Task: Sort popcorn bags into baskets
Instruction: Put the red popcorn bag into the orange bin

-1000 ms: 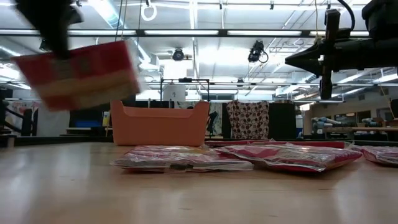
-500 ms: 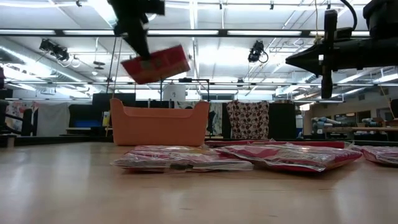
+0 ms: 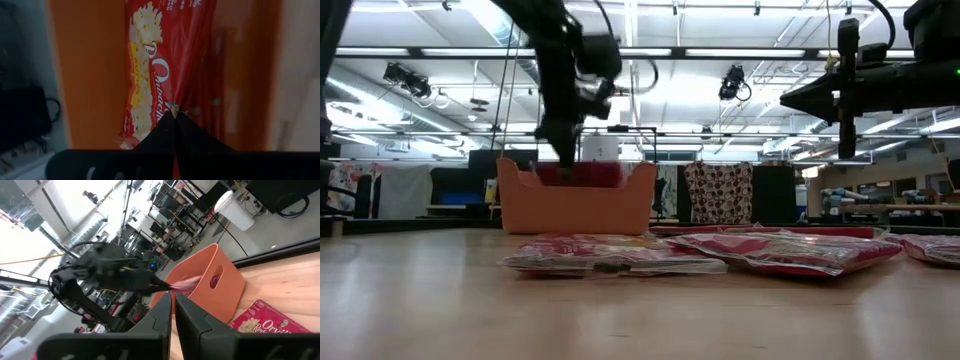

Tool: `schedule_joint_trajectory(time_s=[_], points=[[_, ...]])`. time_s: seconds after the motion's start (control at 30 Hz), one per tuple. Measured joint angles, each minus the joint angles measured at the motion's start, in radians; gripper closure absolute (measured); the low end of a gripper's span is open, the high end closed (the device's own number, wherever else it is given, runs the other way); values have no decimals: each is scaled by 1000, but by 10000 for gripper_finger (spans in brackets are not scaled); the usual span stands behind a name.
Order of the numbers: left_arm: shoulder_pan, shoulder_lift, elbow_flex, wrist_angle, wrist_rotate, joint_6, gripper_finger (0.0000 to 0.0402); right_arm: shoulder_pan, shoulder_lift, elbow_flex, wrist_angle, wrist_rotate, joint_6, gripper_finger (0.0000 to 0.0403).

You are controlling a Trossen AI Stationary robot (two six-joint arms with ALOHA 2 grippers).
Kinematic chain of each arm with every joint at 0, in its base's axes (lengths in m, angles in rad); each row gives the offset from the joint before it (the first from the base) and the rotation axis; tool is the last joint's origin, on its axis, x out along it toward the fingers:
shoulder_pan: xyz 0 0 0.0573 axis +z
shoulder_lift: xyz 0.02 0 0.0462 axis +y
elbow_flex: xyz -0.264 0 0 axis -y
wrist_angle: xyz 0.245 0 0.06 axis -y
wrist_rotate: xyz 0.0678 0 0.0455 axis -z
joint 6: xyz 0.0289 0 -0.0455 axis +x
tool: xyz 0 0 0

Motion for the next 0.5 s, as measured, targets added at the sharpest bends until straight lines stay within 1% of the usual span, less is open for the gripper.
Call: schedule_joint_trajectory(time_s=[0.07,0.17,0.27,0.37,0.43,0.5], points=[[29,48,0,-7,-3,-18,394,0,0,0,0,-1,3,375],[52,82,-1,-25,-25,-79,358,0,0,0,1,-17,5,375],[42,67,0,-37,-25,-109,314,0,0,0,1,-55,35,375],[7,15,0,-38,-11,-117,280,0,0,0,-23,-121,74,375],[-21,-26,0,-31,44,-121,265,0,0,15,-103,-173,90,376],[-49,-62,0,-23,157,-165,256,0,1,54,-234,-210,89,376]])
